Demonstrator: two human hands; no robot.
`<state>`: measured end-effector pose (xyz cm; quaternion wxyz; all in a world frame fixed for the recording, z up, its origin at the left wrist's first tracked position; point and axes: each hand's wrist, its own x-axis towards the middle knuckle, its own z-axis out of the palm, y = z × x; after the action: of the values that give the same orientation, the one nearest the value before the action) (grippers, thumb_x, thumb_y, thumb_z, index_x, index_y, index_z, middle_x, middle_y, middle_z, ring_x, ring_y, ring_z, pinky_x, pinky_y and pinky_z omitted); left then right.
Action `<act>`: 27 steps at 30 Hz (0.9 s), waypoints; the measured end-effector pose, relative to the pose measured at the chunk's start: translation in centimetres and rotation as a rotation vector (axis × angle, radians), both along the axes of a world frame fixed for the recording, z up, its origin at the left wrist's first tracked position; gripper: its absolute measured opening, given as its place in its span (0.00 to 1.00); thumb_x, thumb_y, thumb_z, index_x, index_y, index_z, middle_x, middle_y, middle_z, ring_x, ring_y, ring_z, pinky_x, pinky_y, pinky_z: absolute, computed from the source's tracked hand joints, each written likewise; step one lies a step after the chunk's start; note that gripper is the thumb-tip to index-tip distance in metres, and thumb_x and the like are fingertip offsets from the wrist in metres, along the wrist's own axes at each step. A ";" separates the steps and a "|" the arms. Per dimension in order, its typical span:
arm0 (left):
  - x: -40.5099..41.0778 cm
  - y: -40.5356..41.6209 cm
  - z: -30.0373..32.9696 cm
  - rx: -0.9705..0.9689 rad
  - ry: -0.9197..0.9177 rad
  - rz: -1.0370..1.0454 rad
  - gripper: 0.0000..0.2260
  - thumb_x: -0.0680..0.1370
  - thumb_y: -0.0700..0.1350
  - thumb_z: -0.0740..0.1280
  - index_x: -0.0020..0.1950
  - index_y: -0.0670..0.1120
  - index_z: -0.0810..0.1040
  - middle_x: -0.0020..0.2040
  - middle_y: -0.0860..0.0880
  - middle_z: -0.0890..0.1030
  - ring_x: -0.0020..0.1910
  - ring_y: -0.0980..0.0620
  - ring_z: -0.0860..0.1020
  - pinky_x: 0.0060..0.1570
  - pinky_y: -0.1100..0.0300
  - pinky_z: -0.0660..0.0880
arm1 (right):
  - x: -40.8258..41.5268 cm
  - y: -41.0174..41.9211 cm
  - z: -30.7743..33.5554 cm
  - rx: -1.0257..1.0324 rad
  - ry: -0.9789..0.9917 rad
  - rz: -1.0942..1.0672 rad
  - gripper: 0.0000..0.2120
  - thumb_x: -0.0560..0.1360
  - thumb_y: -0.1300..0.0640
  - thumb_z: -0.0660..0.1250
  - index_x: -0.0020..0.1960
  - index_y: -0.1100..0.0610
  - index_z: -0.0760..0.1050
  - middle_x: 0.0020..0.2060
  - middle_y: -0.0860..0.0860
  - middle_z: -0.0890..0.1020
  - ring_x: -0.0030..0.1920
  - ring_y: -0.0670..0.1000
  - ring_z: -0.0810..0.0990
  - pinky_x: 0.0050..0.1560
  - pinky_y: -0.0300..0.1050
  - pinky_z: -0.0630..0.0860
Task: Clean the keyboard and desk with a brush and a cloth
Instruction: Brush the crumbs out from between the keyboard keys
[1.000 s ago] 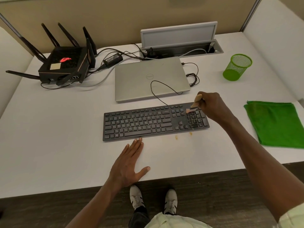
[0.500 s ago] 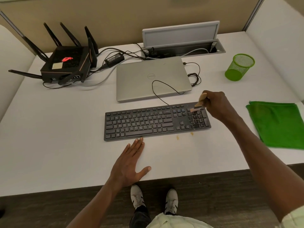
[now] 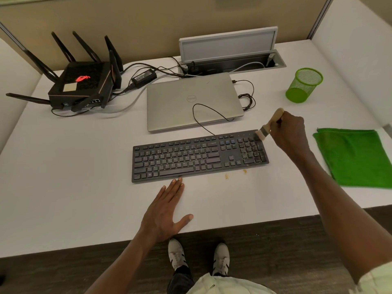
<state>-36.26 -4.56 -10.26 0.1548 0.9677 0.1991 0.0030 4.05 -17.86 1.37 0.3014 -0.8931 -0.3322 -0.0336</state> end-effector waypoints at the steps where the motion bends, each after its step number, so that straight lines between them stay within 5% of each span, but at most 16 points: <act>1: 0.0 0.0 0.0 -0.002 0.000 0.000 0.41 0.80 0.71 0.53 0.84 0.44 0.50 0.84 0.49 0.46 0.83 0.54 0.46 0.80 0.53 0.47 | -0.2 -0.2 -0.3 -0.010 0.024 -0.028 0.08 0.77 0.63 0.61 0.40 0.64 0.74 0.30 0.54 0.78 0.29 0.54 0.72 0.32 0.45 0.67; 6: 0.0 0.0 0.0 -0.001 -0.007 0.002 0.41 0.80 0.71 0.53 0.84 0.44 0.50 0.84 0.49 0.47 0.83 0.54 0.46 0.80 0.53 0.46 | 0.5 -1.6 -1.3 -0.141 0.039 -0.090 0.08 0.74 0.61 0.63 0.38 0.65 0.73 0.33 0.60 0.81 0.33 0.61 0.77 0.35 0.52 0.75; 13: 0.0 0.1 -0.1 -0.004 0.009 0.003 0.42 0.80 0.71 0.53 0.84 0.45 0.49 0.84 0.50 0.45 0.83 0.54 0.45 0.80 0.54 0.44 | 0.4 -1.2 -1.4 -0.030 0.118 -0.131 0.11 0.75 0.56 0.61 0.40 0.62 0.76 0.32 0.55 0.82 0.33 0.55 0.79 0.33 0.45 0.71; 20: -0.1 0.1 -0.3 0.007 0.008 -0.002 0.42 0.80 0.71 0.53 0.84 0.45 0.49 0.84 0.50 0.45 0.83 0.54 0.45 0.80 0.53 0.46 | 0.4 -2.4 -1.4 -0.190 0.114 -0.128 0.09 0.72 0.60 0.64 0.36 0.64 0.73 0.31 0.58 0.81 0.29 0.56 0.75 0.30 0.42 0.68; 25: 0.0 0.1 -0.3 0.014 0.007 -0.001 0.41 0.80 0.71 0.53 0.84 0.44 0.50 0.84 0.49 0.46 0.83 0.54 0.46 0.80 0.54 0.45 | -0.4 -1.4 -0.4 0.021 0.101 -0.122 0.10 0.75 0.57 0.63 0.40 0.62 0.77 0.32 0.55 0.82 0.33 0.54 0.79 0.31 0.34 0.66; 27: -0.1 0.1 -0.2 0.011 0.012 -0.002 0.41 0.80 0.71 0.53 0.84 0.44 0.50 0.84 0.49 0.46 0.83 0.54 0.46 0.80 0.54 0.45 | -0.9 -0.4 -0.1 0.086 0.121 -0.106 0.10 0.76 0.56 0.62 0.41 0.61 0.77 0.33 0.54 0.82 0.34 0.52 0.80 0.34 0.39 0.70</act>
<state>-36.32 -4.45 -10.44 0.1481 0.9687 0.1991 -0.0016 3.18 -18.23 1.27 0.3569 -0.8960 -0.2641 -0.0098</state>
